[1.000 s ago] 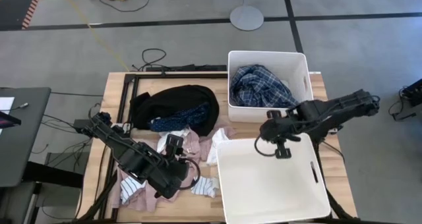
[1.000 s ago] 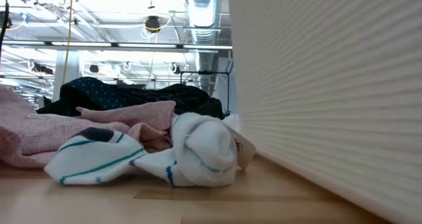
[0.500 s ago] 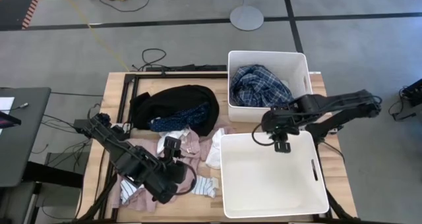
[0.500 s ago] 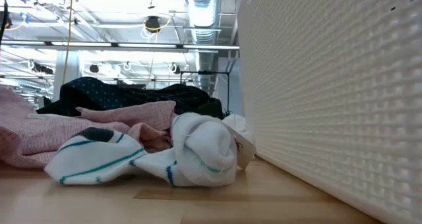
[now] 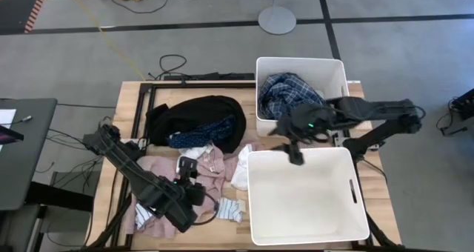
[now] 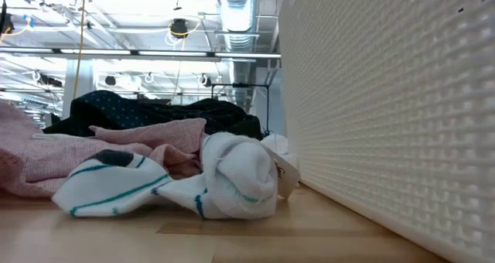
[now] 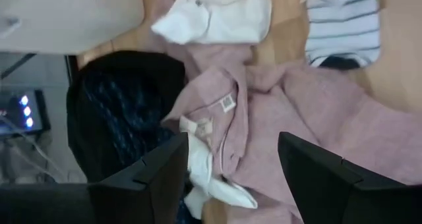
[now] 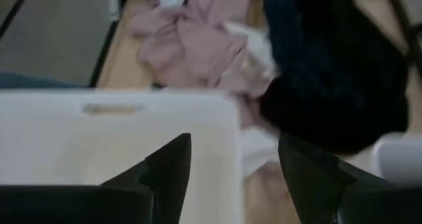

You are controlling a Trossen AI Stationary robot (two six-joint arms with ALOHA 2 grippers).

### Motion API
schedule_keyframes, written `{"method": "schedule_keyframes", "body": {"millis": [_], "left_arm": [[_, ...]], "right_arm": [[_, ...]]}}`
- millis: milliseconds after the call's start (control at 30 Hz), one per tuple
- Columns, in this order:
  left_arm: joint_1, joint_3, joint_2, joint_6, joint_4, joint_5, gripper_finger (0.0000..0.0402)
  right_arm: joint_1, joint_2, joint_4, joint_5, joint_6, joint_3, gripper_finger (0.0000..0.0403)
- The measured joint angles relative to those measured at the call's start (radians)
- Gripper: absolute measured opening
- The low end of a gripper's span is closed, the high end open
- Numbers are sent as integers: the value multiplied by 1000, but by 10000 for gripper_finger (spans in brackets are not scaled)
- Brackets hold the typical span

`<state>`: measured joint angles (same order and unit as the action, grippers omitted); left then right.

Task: Sort clothes
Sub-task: Put the white sock into the bottom white laundry bin

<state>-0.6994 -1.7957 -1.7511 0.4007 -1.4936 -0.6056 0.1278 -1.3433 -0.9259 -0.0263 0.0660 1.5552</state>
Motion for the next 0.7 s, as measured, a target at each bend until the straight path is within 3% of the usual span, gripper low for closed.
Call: {"method": "schedule_keyframes", "body": {"millis": [400, 700], "left_arm": [[-29, 536, 257, 106, 493, 9, 228], [-33, 720, 274, 99, 709, 59, 228]], "right_arm": [[-183, -316, -121, 184, -152, 259, 223], [-228, -501, -103, 302, -180, 298, 223]]}}
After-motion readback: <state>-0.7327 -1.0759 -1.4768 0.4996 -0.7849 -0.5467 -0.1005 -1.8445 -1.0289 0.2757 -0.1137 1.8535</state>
